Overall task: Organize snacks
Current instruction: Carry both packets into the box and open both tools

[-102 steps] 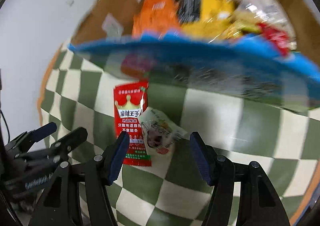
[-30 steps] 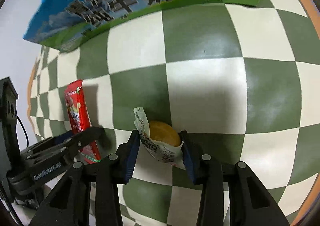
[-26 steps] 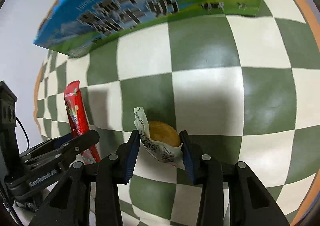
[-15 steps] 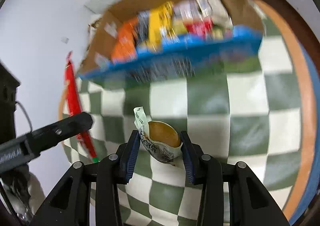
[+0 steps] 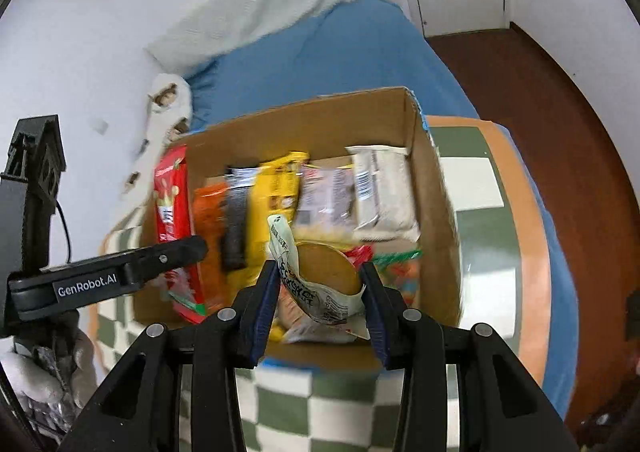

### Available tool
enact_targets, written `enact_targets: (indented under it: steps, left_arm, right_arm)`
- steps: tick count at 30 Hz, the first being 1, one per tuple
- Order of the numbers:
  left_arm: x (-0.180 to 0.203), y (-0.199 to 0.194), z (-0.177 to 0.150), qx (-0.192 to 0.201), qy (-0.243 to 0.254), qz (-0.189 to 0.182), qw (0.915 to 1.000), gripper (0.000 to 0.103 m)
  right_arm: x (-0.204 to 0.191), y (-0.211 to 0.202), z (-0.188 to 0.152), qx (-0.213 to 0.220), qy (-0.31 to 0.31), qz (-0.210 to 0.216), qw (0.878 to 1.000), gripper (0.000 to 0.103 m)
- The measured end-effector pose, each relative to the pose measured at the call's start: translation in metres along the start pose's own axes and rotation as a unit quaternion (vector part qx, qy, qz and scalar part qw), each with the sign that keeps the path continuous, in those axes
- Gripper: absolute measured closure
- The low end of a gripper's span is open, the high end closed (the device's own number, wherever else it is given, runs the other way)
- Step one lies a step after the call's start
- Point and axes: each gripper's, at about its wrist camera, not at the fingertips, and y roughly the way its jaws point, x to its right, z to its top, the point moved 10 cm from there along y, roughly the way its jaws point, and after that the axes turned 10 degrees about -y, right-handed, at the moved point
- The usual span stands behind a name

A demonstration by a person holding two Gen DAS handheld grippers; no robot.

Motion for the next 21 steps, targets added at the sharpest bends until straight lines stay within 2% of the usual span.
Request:
enact_targets:
  steps: [6, 8, 9, 10, 11, 12, 14, 16, 18, 19, 21]
  left_arm:
    - [-0.017, 0.043, 0.021, -0.044, -0.016, 0.032, 0.9984, 0.056]
    - [-0.024, 0.052, 0.025, -0.053, -0.022, 0.047, 0.9972, 0.05]
    - [-0.027, 0.054, 0.028, -0.052, -0.026, 0.054, 0.9969, 0.041]
    - [-0.03, 0.055, 0.03, -0.049, -0.028, 0.054, 0.9969, 0.03]
    - [-0.032, 0.055, 0.032, -0.044, -0.031, 0.056, 0.997, 0.025]
    - [-0.034, 0.053, 0.033, -0.038, -0.034, 0.058, 0.997, 0.019]
    - [-0.037, 0.049, 0.036, -0.025, -0.036, 0.058, 0.9974, 0.018]
    - [-0.039, 0.047, 0.036, -0.018, -0.031, 0.066, 0.9972, 0.009]
    - [-0.039, 0.044, 0.032, -0.014, -0.026, 0.073, 0.9969, 0.006]
    - [-0.039, 0.045, 0.032, -0.013, -0.022, 0.076, 0.9968, 0.0]
    - [-0.041, 0.042, 0.03, -0.005, -0.014, 0.085, 0.9963, 0.0]
  right_arm:
    - [0.031, 0.047, 0.014, -0.041, 0.018, -0.027, 0.999, 0.059]
    - [0.038, 0.06, 0.014, -0.058, 0.019, -0.038, 0.997, 0.053]
    - [0.041, 0.065, 0.014, -0.065, 0.019, -0.045, 0.997, 0.031]
    - [0.042, 0.07, 0.013, -0.071, 0.019, -0.05, 0.996, 0.019]
    - [0.043, 0.071, 0.014, -0.072, 0.019, -0.052, 0.996, 0.006]
    - [0.042, 0.072, 0.015, -0.073, 0.014, -0.057, 0.996, 0.006]
    - [0.041, 0.075, 0.016, -0.078, 0.003, -0.067, 0.995, 0.006]
    - [0.038, 0.078, 0.017, -0.084, -0.005, -0.073, 0.994, 0.005]
    - [0.034, 0.077, 0.015, -0.085, -0.014, -0.081, 0.993, 0.005]
    - [0.033, 0.076, 0.016, -0.083, -0.018, -0.085, 0.993, 0.005]
    - [0.033, 0.074, 0.015, -0.08, -0.016, -0.093, 0.992, 0.005]
